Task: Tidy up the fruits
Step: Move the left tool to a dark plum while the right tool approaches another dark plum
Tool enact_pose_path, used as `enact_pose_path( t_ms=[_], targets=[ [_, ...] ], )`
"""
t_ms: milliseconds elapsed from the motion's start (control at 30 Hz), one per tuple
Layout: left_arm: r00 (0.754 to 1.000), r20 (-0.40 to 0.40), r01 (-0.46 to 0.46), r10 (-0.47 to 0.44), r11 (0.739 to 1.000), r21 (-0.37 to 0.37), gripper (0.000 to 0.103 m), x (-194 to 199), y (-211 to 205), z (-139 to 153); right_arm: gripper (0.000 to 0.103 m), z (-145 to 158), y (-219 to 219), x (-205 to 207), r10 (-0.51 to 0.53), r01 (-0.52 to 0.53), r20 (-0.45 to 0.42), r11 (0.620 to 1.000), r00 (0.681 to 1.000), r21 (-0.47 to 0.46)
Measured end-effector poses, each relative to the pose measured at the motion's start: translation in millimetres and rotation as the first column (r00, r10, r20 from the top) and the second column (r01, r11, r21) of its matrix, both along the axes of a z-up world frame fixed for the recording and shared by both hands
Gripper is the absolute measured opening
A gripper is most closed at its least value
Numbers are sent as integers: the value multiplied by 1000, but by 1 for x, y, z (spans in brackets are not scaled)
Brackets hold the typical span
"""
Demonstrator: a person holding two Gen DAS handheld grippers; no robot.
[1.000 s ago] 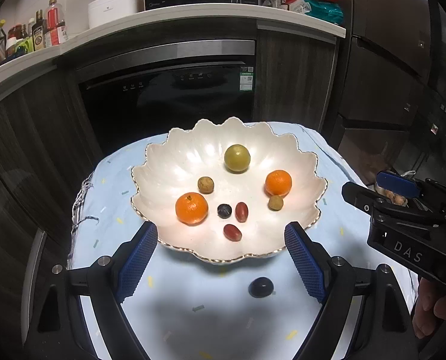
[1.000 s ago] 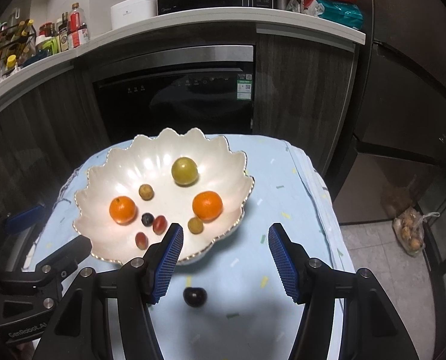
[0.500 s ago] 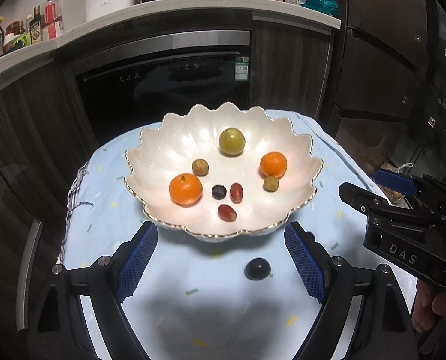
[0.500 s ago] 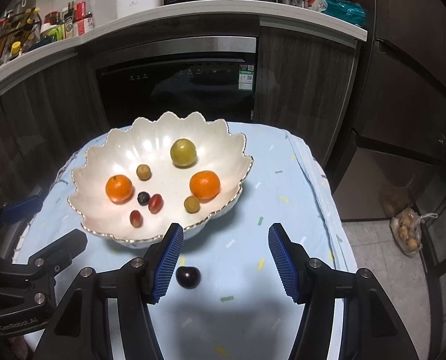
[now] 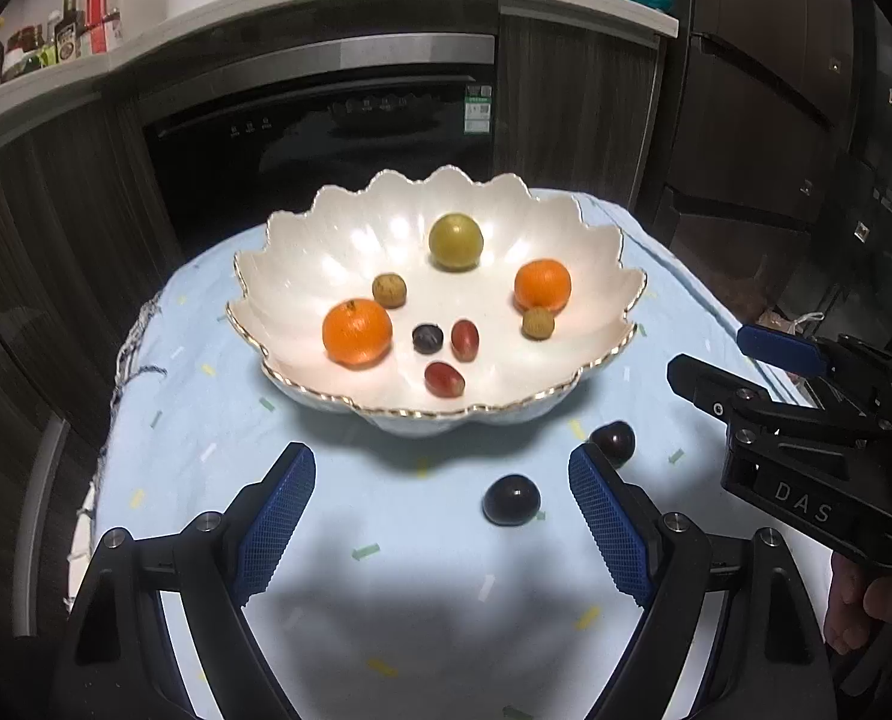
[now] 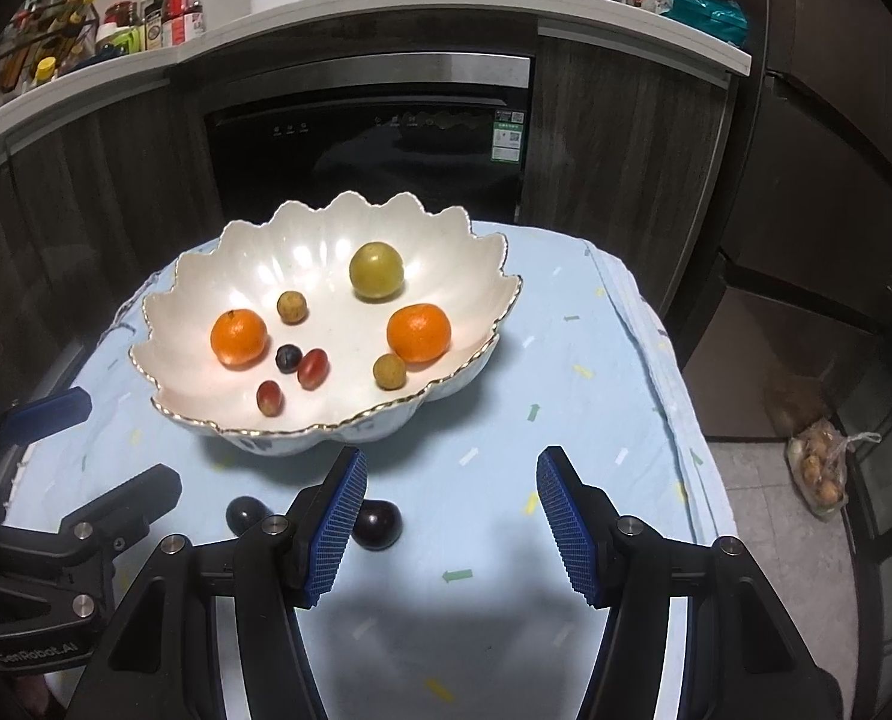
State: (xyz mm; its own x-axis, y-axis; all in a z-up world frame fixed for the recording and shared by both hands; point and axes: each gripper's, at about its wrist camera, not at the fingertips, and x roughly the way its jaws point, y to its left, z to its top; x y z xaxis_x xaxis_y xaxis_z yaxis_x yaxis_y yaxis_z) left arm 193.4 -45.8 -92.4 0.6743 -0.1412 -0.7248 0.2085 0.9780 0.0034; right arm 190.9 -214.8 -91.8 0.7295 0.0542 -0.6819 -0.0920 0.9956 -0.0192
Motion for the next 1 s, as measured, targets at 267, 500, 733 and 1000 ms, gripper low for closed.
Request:
enact_pose_path(
  t_ms=[267,500,733,1000],
  targets=[
    [1000,-4,19,-19,1000,12,87,-1,-5,-15,60,-13,1,1,24,-24,-11,1000,1000,7],
    [999,-1,47,-47,998,32,87,-2,-11,-27,60,-23,4,2,53,-53,-15,999,998,-5],
    [998,-10,66,-65,997,33,86,0,-12,-40,60,-32,8,5,85,-86,-27,996,996,-7],
    [995,-5,96,-96,994,59,78,3,-17,-49,60,-42,15,7,132,-133,-45,991,990,-21]
  ],
)
